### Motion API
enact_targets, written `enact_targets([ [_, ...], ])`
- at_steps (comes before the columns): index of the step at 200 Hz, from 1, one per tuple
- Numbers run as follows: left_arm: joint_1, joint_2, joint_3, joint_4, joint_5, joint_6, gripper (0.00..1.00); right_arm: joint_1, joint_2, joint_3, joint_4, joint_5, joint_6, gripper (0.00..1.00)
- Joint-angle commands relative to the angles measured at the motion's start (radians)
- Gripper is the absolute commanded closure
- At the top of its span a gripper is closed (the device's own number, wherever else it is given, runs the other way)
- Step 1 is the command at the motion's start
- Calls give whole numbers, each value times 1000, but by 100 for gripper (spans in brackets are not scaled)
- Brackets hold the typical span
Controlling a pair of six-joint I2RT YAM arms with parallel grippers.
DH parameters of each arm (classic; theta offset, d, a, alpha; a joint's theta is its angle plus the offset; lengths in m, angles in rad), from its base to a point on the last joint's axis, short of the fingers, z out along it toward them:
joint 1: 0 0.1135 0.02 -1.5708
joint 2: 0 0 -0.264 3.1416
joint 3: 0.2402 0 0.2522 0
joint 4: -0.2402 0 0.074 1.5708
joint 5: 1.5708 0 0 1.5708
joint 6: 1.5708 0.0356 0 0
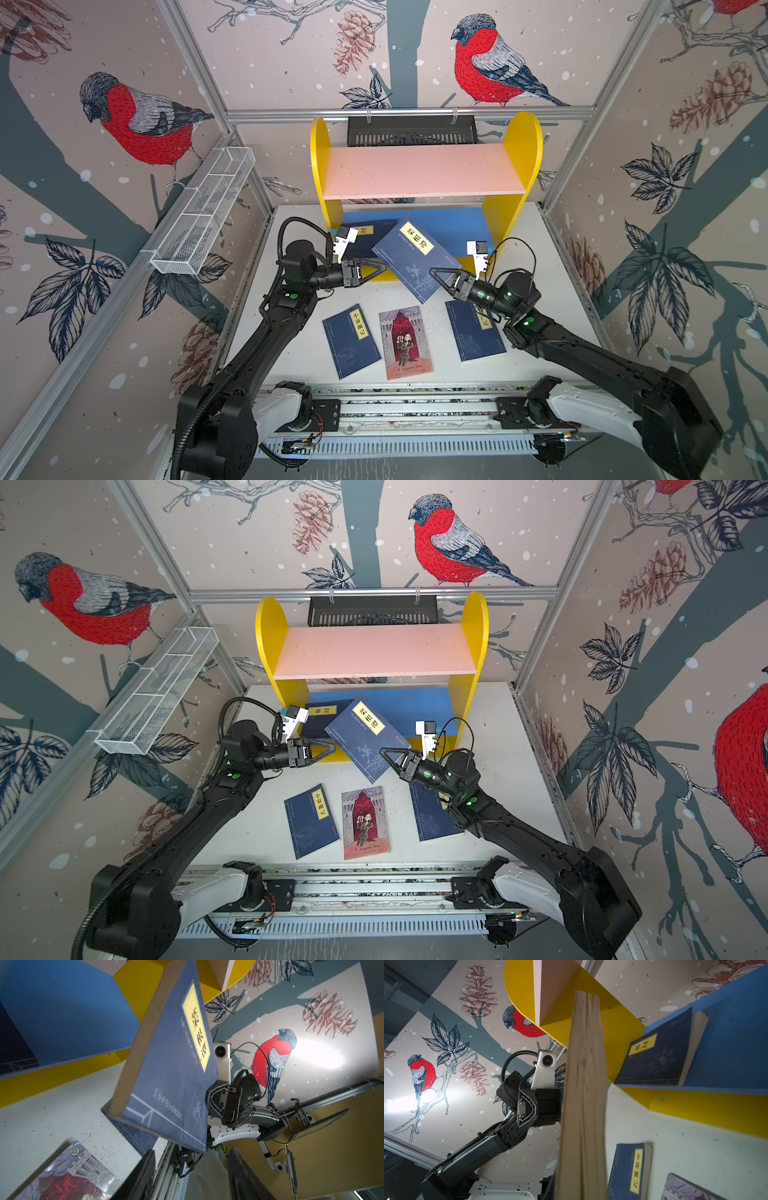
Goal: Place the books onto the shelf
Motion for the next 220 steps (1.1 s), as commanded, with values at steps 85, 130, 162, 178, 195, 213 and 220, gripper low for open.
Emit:
enact_targets([
  [85,18,-21,-8,-137,157,182,33,-190,-60,108,-359,-589,-228,100],
  [130,10,-23,-59,16,183,44,35,-159,0,144,-368,-629,-256,100],
  [162,-13,-22,-82,81,194,-12,51,-98,80,204,-397,-616,-303,100],
  [178,-14,-26,-87,83,191,-12,65,-81,124,235,-414,-610,-325,100],
  [195,-16,-31,-91,79,190,-15,81,-77,154,248,-393,-608,-318,100],
  [213,-16,-38,-93,81,179,-12,100,-76,172,249,-362,-597,-301,85],
  [220,-15,-39,-94,84,170,-11,100,-78,175,246,-355,-583,-295,71],
])
